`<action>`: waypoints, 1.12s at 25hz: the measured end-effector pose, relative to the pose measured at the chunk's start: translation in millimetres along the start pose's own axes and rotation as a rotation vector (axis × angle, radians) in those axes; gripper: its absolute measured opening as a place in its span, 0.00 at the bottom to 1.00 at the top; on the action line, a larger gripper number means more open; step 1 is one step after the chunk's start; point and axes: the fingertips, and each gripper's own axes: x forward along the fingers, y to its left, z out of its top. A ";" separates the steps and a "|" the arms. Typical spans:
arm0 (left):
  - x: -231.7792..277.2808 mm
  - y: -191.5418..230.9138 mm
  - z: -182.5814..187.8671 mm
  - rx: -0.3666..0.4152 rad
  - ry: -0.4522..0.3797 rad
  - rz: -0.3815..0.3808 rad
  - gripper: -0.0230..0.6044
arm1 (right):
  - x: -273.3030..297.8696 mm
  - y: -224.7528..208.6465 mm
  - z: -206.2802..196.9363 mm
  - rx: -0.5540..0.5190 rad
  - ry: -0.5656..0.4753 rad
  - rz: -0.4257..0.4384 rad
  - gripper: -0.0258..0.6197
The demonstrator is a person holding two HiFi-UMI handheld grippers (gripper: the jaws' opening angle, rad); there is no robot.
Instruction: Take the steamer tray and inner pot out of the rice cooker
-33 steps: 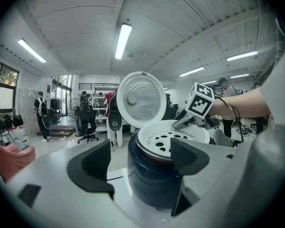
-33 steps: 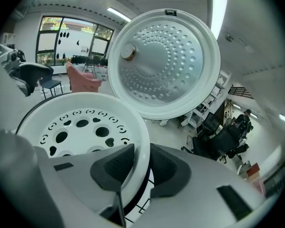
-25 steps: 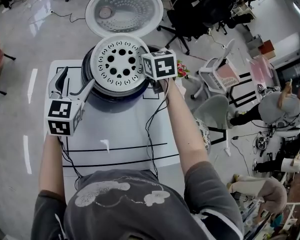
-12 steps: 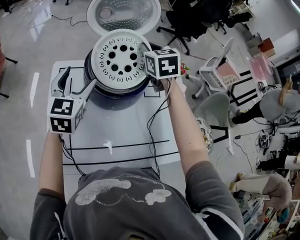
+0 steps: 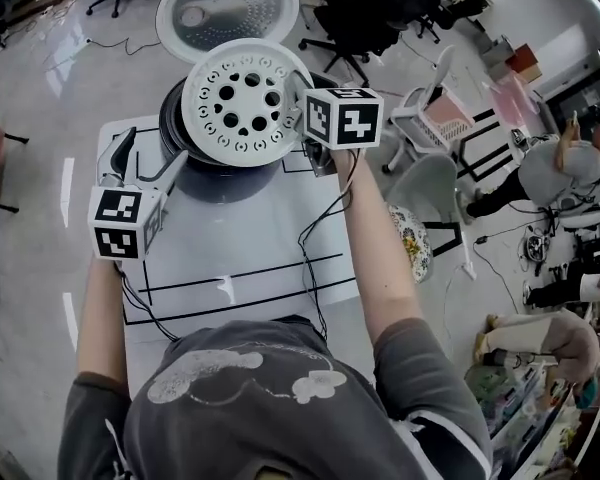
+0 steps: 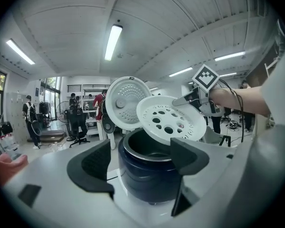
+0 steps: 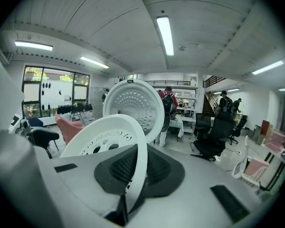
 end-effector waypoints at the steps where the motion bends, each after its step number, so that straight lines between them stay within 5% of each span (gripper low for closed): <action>1: -2.8 -1.0 2.4 0.009 -0.004 -0.012 0.66 | -8.6 -0.7 2.1 0.017 -0.016 -0.015 0.11; 10: -0.7 -42.9 6.6 0.087 -0.054 -0.156 0.66 | -95.3 -23.2 -27.1 0.089 -0.056 -0.166 0.11; 16: 9.7 -112.0 6.8 0.119 -0.065 -0.282 0.66 | -168.5 -56.3 -88.5 0.161 -0.020 -0.279 0.11; 28: 40.3 -215.5 -13.2 0.231 -0.027 -0.458 0.66 | -227.6 -117.6 -219.1 0.303 0.106 -0.378 0.11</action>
